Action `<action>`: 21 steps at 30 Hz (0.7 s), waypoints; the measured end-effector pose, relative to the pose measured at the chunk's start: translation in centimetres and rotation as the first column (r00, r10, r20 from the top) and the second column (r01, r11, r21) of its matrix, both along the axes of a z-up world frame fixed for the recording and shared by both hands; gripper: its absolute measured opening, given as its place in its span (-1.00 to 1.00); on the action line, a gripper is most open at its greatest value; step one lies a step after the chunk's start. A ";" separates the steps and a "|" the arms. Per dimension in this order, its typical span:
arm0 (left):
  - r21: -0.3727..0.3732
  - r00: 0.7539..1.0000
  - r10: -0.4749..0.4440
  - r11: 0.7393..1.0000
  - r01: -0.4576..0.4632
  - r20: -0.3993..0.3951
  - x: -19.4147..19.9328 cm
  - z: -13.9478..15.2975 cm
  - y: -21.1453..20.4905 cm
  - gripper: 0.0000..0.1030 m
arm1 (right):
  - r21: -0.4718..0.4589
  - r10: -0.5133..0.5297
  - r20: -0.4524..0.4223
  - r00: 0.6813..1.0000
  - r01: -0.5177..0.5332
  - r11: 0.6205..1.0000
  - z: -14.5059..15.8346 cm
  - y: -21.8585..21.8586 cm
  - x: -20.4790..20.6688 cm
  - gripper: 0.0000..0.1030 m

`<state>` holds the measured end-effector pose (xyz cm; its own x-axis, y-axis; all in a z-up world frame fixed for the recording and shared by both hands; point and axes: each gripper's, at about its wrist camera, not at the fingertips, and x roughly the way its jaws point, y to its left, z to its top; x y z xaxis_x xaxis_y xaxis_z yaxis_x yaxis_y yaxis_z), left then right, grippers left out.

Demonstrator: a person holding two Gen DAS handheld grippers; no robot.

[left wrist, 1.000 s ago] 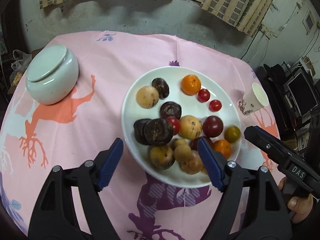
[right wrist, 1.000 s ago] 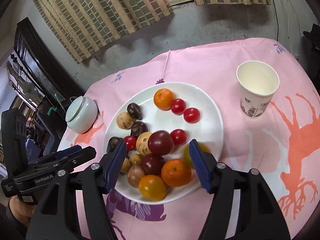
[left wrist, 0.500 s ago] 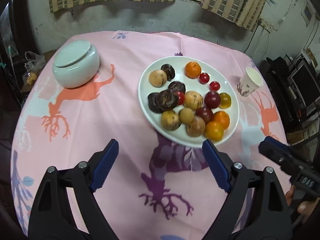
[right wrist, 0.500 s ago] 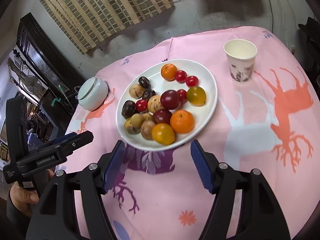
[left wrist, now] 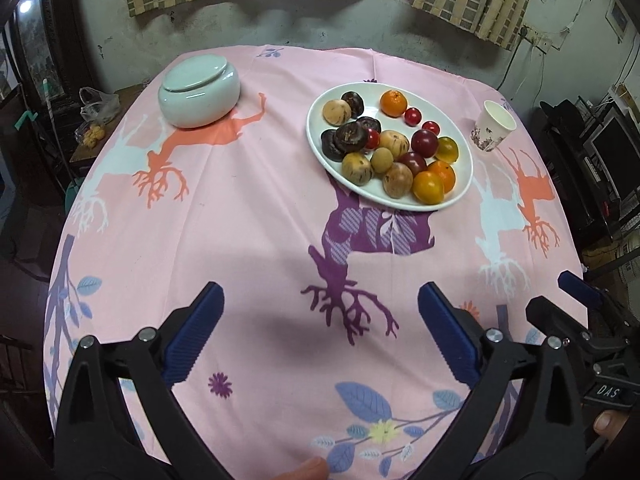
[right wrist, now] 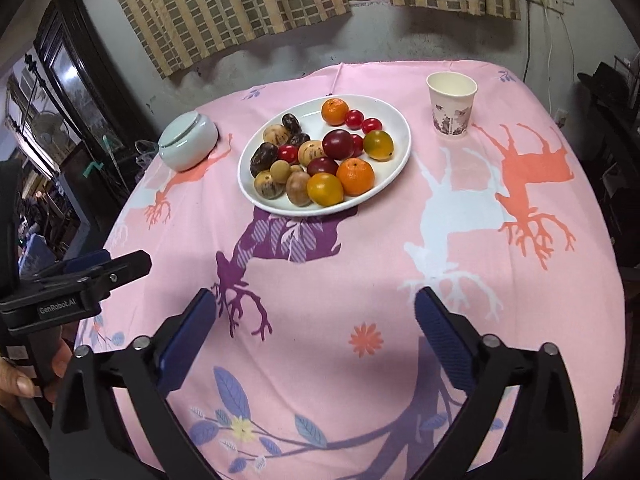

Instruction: Organize fruits

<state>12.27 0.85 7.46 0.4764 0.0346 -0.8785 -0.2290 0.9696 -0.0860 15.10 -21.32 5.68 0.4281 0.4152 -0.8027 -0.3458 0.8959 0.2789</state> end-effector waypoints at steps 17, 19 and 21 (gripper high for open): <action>0.000 0.999 -0.007 1.000 0.007 -0.047 -5.0 0.6 -1.3 0.96 | -0.059 -0.014 -0.012 1.000 0.013 0.998 0.0 -1.1 -4.2 0.97; 0.000 0.998 -0.008 1.000 0.008 -0.058 -5.3 0.5 -1.4 0.96 | -0.060 -0.011 -0.013 1.000 0.010 0.998 0.1 -1.1 -4.6 0.97; 0.008 0.998 -0.002 1.000 0.003 -0.070 -5.7 0.3 -1.4 0.96 | -0.062 -0.009 -0.014 1.000 0.008 0.998 0.1 -1.0 -4.9 0.97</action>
